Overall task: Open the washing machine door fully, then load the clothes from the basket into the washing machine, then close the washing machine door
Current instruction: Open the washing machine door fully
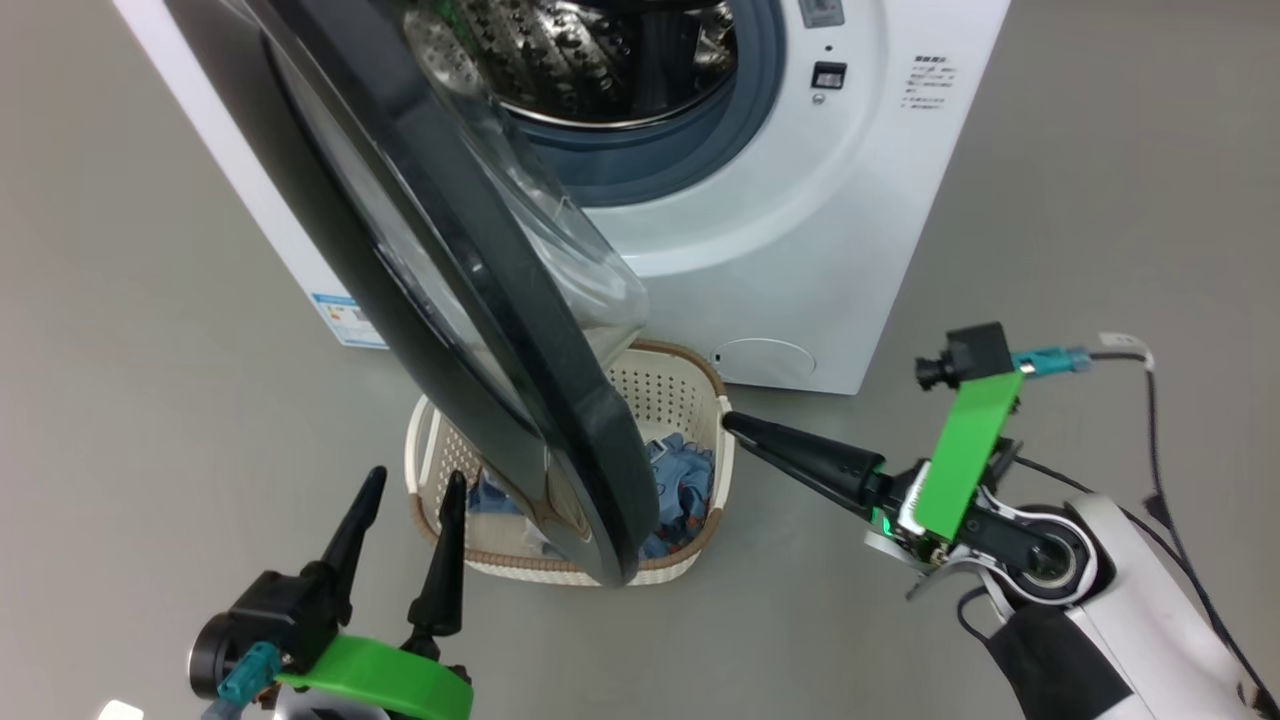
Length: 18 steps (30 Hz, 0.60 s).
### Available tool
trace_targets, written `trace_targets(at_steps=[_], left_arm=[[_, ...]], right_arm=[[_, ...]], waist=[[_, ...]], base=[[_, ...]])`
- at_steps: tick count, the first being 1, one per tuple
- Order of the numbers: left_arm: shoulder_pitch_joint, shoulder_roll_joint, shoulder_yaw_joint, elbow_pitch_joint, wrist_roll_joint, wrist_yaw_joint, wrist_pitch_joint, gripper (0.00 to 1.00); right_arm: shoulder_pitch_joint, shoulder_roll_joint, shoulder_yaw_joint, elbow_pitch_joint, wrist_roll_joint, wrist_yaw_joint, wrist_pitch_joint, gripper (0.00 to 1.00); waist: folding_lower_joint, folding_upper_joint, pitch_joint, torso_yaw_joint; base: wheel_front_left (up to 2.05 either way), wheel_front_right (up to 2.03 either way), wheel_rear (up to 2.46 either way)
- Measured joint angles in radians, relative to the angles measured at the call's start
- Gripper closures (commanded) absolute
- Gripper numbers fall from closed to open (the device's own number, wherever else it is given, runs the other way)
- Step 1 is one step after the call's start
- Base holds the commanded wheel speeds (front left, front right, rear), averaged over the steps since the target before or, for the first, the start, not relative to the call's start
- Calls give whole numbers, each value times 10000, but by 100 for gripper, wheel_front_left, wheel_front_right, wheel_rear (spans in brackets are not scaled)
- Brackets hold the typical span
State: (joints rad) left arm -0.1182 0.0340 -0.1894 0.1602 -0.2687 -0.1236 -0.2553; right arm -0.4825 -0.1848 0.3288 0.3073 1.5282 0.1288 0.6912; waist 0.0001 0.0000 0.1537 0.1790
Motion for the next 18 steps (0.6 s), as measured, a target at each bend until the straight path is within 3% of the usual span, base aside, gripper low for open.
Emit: trace_targets(at_steps=[18], left_arm=[[276, 8, 297, 44, 27, -46, 0, 0]], right_arm=[[1153, -1126, 56, 182, -593, 0, -1678, 0]], waist=[[0, 0, -321, -617]], base=[[0, 0, 0]])
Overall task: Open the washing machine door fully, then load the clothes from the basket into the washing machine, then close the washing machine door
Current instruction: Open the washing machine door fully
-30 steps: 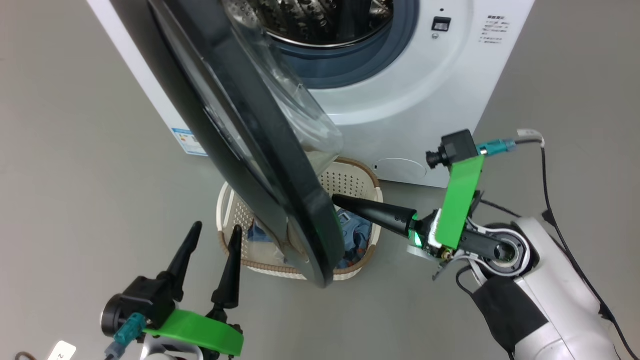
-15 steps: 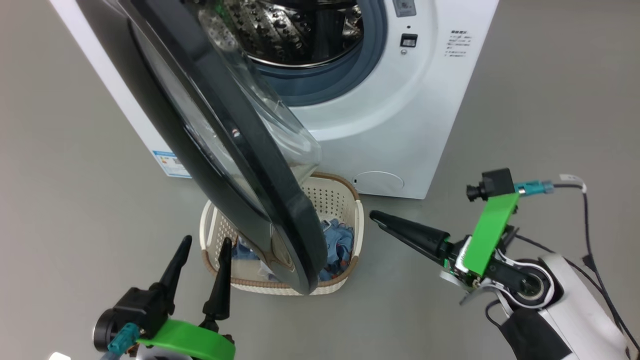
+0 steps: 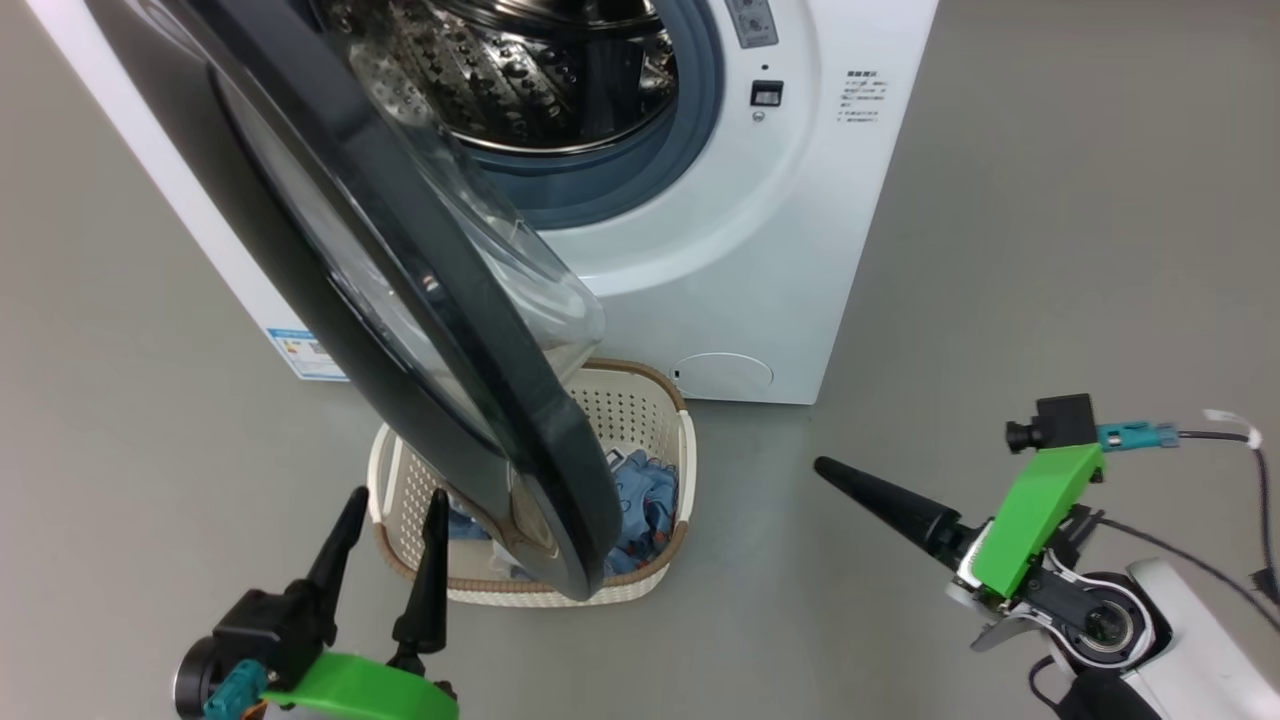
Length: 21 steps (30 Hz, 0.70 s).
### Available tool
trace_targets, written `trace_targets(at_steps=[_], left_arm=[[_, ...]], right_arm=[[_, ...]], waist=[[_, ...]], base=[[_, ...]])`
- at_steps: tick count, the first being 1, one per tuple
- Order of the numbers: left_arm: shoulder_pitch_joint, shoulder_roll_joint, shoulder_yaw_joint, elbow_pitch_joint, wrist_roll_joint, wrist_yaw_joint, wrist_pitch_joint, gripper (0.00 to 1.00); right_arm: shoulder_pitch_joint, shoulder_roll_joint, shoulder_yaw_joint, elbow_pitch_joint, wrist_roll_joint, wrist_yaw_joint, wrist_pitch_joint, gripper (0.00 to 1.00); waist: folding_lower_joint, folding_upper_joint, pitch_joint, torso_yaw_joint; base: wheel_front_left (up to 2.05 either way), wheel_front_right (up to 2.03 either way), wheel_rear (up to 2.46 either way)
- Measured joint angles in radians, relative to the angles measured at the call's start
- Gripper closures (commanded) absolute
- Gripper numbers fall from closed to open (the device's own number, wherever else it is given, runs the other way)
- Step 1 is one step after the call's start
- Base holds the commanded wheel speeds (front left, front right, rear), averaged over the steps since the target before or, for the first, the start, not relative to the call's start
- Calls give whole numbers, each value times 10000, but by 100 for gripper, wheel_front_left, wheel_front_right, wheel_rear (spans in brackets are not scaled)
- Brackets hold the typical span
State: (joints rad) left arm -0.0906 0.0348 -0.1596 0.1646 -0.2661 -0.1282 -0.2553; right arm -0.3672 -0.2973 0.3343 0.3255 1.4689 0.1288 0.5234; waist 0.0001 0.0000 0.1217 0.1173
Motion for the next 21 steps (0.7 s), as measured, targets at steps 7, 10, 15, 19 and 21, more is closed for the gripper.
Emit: trace_targets(at_steps=[7, 10, 15, 19, 21], left_arm=[[123, 4, 113, 10, 56, 0, 0, 0], [126, 4, 163, 23, 69, 0, 0, 0], [155, 8, 251, 44, 69, 0, 0, 0], [207, 10, 320, 61, 69, 0, 0, 0], [272, 13, 345, 75, 69, 0, 0, 0]], right_arm=[[47, -725, 430, 190, -807, 0, -1198, 0], [219, -905, 629, 401, -953, 0, -1764, 0], [396, -1227, 1110, 719, -1124, 0, -2589, 0], [400, -1457, 1459, 959, -1152, 0, -3580, 0], [400, -1590, 1643, 1068, -1371, 0, -4084, 0]], waist=[[0, 0, -26, -184], [0, 0, -44, -254], [0, 1, -79, -366], [0, 0, -107, -464], [0, 1, -102, -494]], base=[[0, 0, 0], [0, 0, 0], [0, 0, 0], [0, 0, 0], [0, 0, 0]])
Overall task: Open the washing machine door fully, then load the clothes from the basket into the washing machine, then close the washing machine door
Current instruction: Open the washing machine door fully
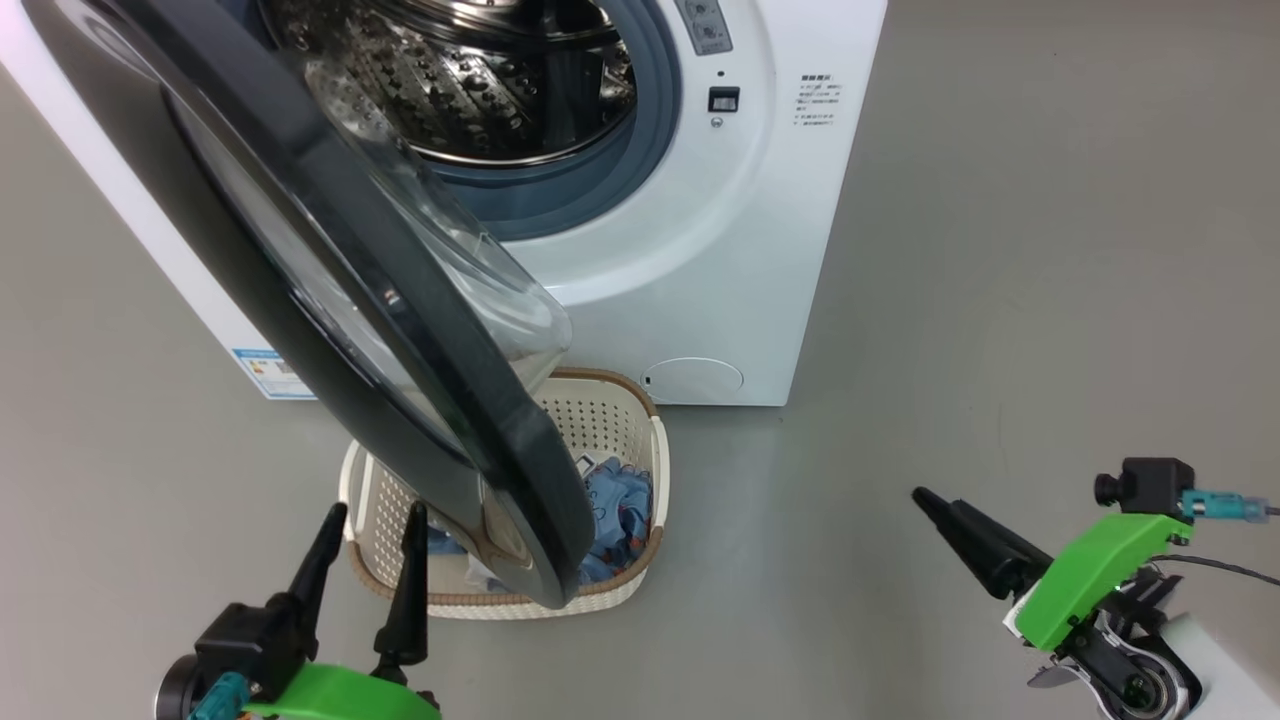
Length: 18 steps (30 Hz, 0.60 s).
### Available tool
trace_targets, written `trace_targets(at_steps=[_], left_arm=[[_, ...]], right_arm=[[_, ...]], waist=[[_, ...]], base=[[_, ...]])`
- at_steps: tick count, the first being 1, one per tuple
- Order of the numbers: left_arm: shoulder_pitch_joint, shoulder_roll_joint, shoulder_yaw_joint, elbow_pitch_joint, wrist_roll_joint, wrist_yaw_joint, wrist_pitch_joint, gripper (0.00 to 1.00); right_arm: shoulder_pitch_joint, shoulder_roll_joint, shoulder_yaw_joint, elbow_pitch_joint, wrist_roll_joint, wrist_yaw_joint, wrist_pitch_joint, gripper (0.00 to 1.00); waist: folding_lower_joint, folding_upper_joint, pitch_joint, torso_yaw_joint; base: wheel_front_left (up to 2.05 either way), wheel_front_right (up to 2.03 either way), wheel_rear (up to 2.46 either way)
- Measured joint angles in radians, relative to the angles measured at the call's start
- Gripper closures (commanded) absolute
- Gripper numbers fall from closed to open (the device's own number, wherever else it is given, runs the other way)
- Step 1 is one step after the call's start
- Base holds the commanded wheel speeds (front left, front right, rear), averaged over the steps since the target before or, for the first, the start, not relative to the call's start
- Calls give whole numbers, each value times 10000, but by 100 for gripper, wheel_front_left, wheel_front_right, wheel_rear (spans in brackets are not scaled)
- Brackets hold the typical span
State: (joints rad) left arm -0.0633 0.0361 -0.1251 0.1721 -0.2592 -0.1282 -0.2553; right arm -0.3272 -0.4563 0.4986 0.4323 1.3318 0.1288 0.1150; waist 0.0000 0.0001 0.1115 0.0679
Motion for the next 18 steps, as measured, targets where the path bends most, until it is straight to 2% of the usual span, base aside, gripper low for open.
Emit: trace_targets(at_steps=[11, 16, 18], left_arm=[[12, 4, 52, 31, 0, 0, 0, 0], [14, 4, 54, 40, 0, 0, 0, 0], [15, 4, 59, 42, 0, 0, 0, 0]], right_arm=[[-124, -449, 1120, 828, -1022, 2, -3133, 0], [-476, -522, 1302, 1204, -1810, 2, -3626, 0], [-505, -514, 1009, 1221, -2353, 2, -3634, 0]], waist=[[0, 0, -29, -93], [0, 0, -34, -88], [0, 0, -33, -91]], base=[[0, 0, 0], [0, 0, 0], [0, 0, 0]])
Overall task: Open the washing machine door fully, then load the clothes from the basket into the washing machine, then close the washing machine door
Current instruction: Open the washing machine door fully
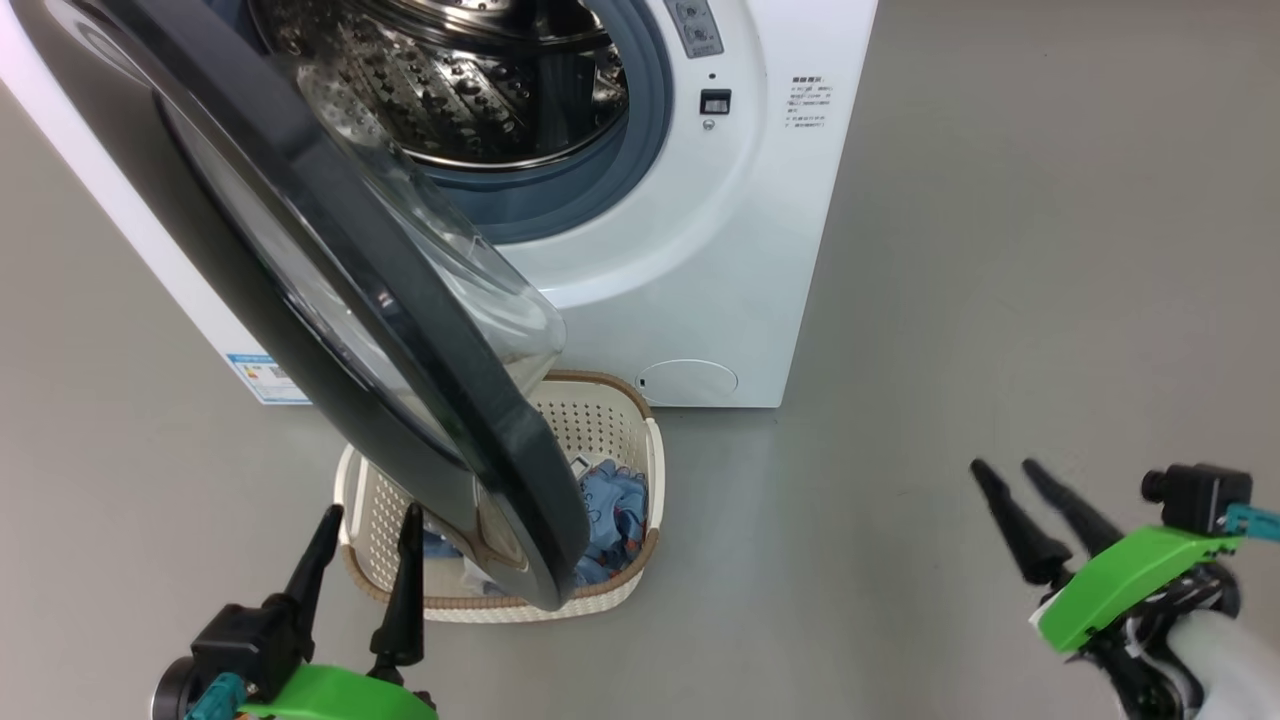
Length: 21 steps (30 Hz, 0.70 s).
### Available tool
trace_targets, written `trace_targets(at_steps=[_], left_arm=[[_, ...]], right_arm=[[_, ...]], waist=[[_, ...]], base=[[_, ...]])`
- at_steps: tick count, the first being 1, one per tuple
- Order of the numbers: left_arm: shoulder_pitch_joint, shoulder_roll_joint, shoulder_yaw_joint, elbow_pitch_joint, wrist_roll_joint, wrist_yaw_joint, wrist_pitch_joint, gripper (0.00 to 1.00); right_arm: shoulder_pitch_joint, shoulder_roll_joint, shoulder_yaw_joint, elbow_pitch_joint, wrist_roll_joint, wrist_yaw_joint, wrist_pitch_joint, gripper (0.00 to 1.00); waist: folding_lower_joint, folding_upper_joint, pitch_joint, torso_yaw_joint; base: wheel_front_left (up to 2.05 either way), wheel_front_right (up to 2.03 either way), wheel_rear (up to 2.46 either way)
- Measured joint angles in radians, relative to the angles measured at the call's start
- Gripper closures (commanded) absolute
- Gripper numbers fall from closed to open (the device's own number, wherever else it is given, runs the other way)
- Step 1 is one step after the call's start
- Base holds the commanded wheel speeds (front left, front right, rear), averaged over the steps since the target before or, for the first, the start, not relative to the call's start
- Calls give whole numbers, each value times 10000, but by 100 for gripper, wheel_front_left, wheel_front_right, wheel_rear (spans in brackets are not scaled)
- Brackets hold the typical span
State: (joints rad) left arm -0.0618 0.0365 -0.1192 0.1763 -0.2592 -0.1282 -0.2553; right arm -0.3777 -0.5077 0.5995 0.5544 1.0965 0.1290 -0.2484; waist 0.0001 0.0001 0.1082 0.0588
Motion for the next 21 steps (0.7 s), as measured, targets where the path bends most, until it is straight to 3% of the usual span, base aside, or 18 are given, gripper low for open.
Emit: trace_targets(at_steps=[2, 3, 9, 21], left_arm=[[0, 0, 10, 0, 0, 0, 0, 0], [2, 0, 13, 0, 0, 0, 0, 0], [12, 4, 27, -2, 0, 0, 0, 0], [18, 4, 21, 0, 2, 0, 0, 0]], right_arm=[[-5, 2, -267, -15, -418, 0, -2, 0], [12, 107, -986, -117, -959, 0, -2, 0], [533, 694, -2736, -663, -2867, 0, -6, 0], [1555, 1634, -4913, -1273, -5177, 0, -12, 0]], waist=[[-1, 0, 1, -2], [0, 0, -4, -4], [-1, 0, -27, -4], [0, 0, -55, 24]], base=[[0, 0, 0], [0, 0, 0], [0, 0, 0], [0, 0, 0]])
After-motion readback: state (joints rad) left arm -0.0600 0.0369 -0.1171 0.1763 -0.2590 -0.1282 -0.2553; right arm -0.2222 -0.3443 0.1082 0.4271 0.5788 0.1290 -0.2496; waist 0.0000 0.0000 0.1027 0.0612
